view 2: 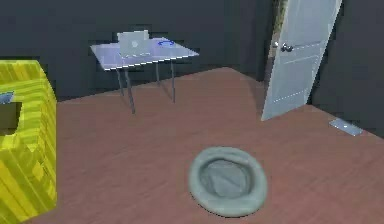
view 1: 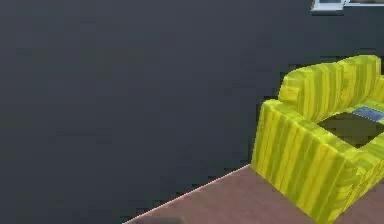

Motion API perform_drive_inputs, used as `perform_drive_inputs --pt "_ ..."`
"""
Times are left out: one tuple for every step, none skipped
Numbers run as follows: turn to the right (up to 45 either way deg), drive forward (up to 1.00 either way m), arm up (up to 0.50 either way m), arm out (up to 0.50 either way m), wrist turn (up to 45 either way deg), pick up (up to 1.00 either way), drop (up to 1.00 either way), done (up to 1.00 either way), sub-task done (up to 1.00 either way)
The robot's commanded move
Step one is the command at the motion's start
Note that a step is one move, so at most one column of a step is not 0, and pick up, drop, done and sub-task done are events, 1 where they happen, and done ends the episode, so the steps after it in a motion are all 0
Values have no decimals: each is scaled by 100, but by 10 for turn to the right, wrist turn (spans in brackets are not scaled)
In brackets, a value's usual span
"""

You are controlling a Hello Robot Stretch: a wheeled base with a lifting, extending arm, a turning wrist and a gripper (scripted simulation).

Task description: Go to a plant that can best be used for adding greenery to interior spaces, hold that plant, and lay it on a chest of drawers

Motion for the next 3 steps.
perform_drive_inputs --pt "450 0 0 0 0 0 0 0 0" --pt "450 0 0 0 0 0 0 0 0" --pt "450 0 0 0 0 0 0 0 0"
